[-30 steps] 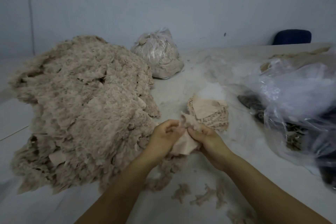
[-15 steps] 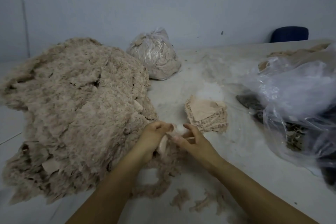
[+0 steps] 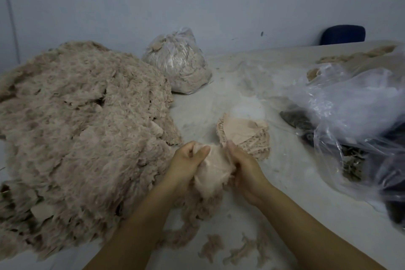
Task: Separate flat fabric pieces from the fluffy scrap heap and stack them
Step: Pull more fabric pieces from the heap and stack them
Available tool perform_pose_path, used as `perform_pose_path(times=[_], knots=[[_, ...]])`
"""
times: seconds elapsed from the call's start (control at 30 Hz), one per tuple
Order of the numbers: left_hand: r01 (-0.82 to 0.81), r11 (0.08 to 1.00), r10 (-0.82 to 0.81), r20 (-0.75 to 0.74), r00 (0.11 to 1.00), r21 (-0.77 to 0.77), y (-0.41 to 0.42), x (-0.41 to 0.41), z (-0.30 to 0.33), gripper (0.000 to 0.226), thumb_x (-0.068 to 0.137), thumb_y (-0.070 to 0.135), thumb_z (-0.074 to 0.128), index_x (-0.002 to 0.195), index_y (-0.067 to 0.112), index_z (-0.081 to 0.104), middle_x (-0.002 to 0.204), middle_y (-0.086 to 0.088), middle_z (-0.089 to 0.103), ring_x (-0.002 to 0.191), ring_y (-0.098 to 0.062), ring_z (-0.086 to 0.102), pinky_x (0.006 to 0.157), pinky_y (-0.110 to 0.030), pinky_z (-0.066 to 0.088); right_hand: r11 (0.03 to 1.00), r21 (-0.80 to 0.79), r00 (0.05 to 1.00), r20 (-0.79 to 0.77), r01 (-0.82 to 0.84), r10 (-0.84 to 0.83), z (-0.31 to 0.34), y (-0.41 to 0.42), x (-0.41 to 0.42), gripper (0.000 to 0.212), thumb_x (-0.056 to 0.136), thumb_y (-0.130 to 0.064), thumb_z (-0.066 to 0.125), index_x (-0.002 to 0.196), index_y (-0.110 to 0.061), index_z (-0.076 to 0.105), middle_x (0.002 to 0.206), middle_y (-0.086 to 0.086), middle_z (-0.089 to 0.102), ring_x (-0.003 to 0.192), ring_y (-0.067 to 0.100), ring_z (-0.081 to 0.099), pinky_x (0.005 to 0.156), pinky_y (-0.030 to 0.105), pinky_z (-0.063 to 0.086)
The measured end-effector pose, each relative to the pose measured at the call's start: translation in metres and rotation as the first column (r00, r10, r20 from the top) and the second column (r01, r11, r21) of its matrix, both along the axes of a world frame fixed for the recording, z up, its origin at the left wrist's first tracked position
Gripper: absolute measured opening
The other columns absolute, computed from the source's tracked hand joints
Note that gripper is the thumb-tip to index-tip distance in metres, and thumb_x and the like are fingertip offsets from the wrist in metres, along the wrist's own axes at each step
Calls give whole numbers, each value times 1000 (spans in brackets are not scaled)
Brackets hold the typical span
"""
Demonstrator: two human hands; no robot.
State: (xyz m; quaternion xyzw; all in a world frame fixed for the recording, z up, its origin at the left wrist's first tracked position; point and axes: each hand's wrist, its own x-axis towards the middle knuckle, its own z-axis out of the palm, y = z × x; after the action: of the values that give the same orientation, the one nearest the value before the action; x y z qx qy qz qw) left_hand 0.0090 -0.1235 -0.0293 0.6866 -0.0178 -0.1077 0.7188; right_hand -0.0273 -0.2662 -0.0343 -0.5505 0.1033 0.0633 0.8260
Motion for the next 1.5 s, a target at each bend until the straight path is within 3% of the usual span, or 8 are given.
perform_pose_path(times=[0.33, 0.47, 0.6, 0.77, 0.9, 1.1, 1.33, 1.5], knots=[[-196, 931, 39, 451, 892, 308, -16, 47, 28, 35, 93, 22, 58, 67, 9, 38, 61, 0, 32, 55, -7, 31, 52, -22, 26, 819, -332, 874, 310, 468, -374, 9, -30, 32, 15, 90, -15, 64, 82, -16, 52, 45, -8, 56, 41, 6, 55, 47, 24, 51], [-158, 943, 68, 294, 953, 293, -35, 77, 34, 35, 93, 34, 56, 118, 12, 46, 89, -8, 59, 75, -21, 59, 66, -27, 51, 640, -487, 804, 344, 594, -485, 22, -58, 61, 16, 88, -30, 65, 82, -20, 55, 64, -3, 63, 63, 14, 61, 69, 36, 51], [60, 810, -170, 134, 976, 583, -14, 73, 0, 26, 91, 38, 57, 105, 16, 56, 101, -9, 64, 85, -25, 61, 77, -35, 51, 465, -655, 790, 370, 595, -489, 11, -75, 55, 17, 89, -29, 61, 96, -20, 49, 94, 4, 59, 87, 20, 57, 77, 30, 42], [198, 501, -539, 125, 833, 843, 40, 50, -19, 68, 67, 56, 76, 125, 26, 55, 115, 10, 52, 105, -3, 50, 86, -11, 37, 605, -752, 934, 355, 263, 34, -18, -22, 25, 12, 83, -34, 69, 87, -32, 58, 79, -17, 58, 71, -3, 55, 64, 15, 40], [37, 238, -625, 124, 771, 971, 55, 46, -12, 46, 85, 42, 65, 122, 17, 59, 114, -2, 56, 105, -17, 51, 83, -20, 35, 304, -952, 902, 118, -16, 416, -39, 15, 25, 27, 85, -33, 66, 107, -19, 63, 99, -1, 54, 93, 18, 55, 74, 22, 40], [56, 623, -443, 293, 847, 780, 54, 39, -8, 32, 99, 18, 45, 68, 24, 44, 66, 5, 48, 62, -6, 45, 58, -20, 32, 528, -765, 899, 437, 368, 6, -34, 13, 22, 21, 86, -19, 66, 80, -20, 46, 80, -8, 48, 76, 15, 50, 66, 26, 40], [138, 685, -437, 252, 863, 715, 42, 36, -4, 27, 97, 15, 42, 71, 18, 47, 72, -1, 53, 70, -15, 48, 66, -34, 38, 337, -865, 763, 491, 371, 420, -25, 42, 13, 25, 79, -21, 72, 102, -15, 63, 95, 6, 57, 87, 20, 52, 73, 29, 44], [107, 789, -351, 300, 887, 606, 51, 39, -9, 37, 101, 18, 42, 64, 20, 39, 62, 7, 39, 58, -4, 38, 58, -23, 31, 574, -753, 855, 492, 321, 167, -17, 34, 14, 19, 87, -6, 64, 74, -19, 58, 73, -5, 57, 68, 0, 52, 64, 12, 37]])
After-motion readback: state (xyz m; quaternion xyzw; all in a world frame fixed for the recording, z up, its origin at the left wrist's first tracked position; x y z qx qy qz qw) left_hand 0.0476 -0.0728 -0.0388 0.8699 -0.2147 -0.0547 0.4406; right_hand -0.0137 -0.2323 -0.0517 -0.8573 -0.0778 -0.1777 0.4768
